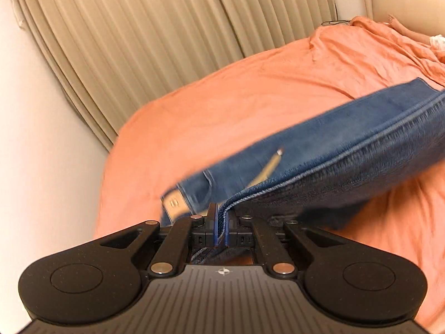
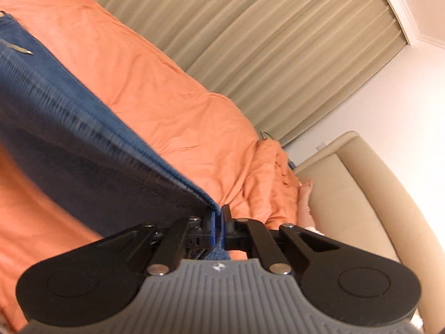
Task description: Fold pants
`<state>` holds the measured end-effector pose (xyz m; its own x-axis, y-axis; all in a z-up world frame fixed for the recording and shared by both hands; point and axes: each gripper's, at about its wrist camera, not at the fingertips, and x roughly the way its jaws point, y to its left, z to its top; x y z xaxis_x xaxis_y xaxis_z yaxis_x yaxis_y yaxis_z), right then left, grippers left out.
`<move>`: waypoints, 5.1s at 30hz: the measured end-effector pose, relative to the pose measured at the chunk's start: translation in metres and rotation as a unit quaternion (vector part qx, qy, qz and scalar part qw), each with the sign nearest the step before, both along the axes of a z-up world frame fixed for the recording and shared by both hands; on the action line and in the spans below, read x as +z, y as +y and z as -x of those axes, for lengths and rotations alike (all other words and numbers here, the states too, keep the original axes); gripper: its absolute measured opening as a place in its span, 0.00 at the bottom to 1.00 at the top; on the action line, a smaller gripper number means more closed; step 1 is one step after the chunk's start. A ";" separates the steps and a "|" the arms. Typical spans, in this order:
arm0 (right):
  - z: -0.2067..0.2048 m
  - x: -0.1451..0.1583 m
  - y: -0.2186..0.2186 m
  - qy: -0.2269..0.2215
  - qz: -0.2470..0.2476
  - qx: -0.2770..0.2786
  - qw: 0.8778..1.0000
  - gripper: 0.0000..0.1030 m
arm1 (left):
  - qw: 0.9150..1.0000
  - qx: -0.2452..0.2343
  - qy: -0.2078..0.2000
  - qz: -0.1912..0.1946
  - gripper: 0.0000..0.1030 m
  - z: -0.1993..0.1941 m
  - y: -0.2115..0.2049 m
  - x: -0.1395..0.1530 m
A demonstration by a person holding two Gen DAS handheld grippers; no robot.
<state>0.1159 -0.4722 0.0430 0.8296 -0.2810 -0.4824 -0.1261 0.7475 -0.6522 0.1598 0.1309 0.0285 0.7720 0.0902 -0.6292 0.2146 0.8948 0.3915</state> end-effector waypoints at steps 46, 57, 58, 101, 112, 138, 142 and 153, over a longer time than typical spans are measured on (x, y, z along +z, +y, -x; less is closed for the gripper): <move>-0.351 -0.220 0.036 0.202 0.079 -0.072 0.974 0.00 | 0.987 0.010 0.155 -0.049 0.22 -0.243 -0.033 -0.133; -0.347 -0.198 0.031 0.182 -0.002 -0.094 0.979 0.52 | 0.992 0.038 0.124 0.011 0.84 -0.177 -0.008 -0.076; -0.340 -0.187 0.035 0.179 -0.029 -0.097 0.979 0.53 | 0.991 0.048 0.120 0.021 0.84 -0.164 -0.001 -0.066; -0.126 -0.154 0.390 0.205 -0.295 0.180 0.916 0.50 | 0.875 0.277 -0.010 0.398 0.21 -0.081 0.220 -0.090; -0.111 -0.149 0.387 0.197 -0.238 0.238 0.921 0.50 | 0.892 0.297 0.037 0.339 0.21 -0.102 0.207 -0.094; -0.071 -0.166 0.379 0.287 -0.358 0.184 0.869 0.02 | 0.909 0.344 0.128 0.197 0.23 -0.061 0.216 -0.117; -0.069 -0.165 0.372 0.293 -0.370 0.164 0.866 0.04 | 0.922 0.333 0.139 0.142 0.48 -0.068 0.208 -0.114; -0.052 -0.128 0.278 0.231 -0.411 0.100 0.876 0.39 | 0.945 0.298 0.086 0.106 0.67 -0.036 0.168 -0.049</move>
<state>0.1679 -0.1938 -0.0850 0.4856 0.4481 -0.7506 -0.4163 0.8736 0.2523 0.1956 0.2986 -0.0204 0.5085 0.3348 -0.7933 -0.3082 0.9310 0.1954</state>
